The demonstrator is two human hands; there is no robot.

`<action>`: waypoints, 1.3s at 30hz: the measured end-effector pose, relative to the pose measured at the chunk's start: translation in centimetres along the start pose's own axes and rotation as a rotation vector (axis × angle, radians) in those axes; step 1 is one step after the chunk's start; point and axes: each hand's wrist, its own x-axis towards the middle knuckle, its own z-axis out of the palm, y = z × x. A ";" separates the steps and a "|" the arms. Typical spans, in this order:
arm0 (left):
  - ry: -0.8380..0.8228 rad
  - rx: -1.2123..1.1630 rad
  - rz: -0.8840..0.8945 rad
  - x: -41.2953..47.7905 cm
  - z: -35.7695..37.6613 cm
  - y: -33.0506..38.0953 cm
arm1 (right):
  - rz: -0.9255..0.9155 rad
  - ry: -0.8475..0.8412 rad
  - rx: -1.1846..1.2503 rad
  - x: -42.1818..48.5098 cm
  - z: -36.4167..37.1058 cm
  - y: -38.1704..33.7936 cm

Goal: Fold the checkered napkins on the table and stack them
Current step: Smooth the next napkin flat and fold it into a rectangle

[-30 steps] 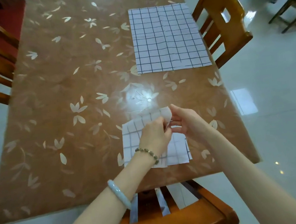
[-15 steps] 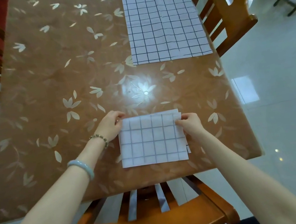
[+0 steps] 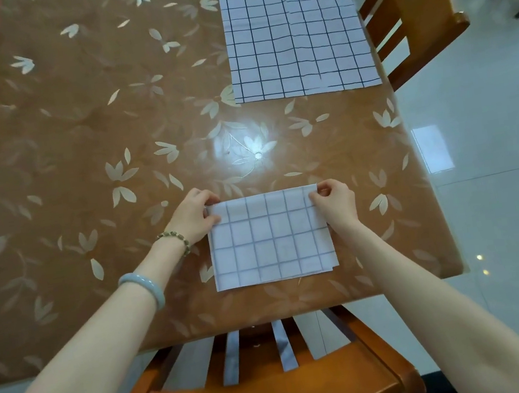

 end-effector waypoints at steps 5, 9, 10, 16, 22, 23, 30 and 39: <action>0.214 0.210 0.245 -1.7 1.0 -0.1 | -0.045 0.010 0.000 -0.3 0.6 0.5; 0.144 0.415 0.457 -3.7 3.6 0.0 | -0.101 0.028 -0.010 -0.5 1.0 0.8; 0.084 0.471 0.447 -3.9 4.3 -0.1 | -0.111 0.036 -0.013 -0.4 1.0 0.9; -0.037 0.615 0.306 -4.4 6.3 -1.2 | -0.137 0.083 -0.024 0.0 1.2 1.2; -0.010 0.617 0.276 -4.3 6.9 -1.4 | -0.438 0.262 -0.386 -0.2 2.2 1.6; -0.001 0.617 0.280 -4.3 7.0 -1.5 | -0.561 0.304 -0.472 -0.5 3.1 1.4; 0.014 0.620 0.265 -4.1 7.5 -1.8 | -0.828 -0.135 -0.721 -3.7 10.6 -0.4; 0.010 0.656 0.187 -4.7 6.7 -3.2 | -0.480 -0.051 -0.934 -0.3 2.8 5.6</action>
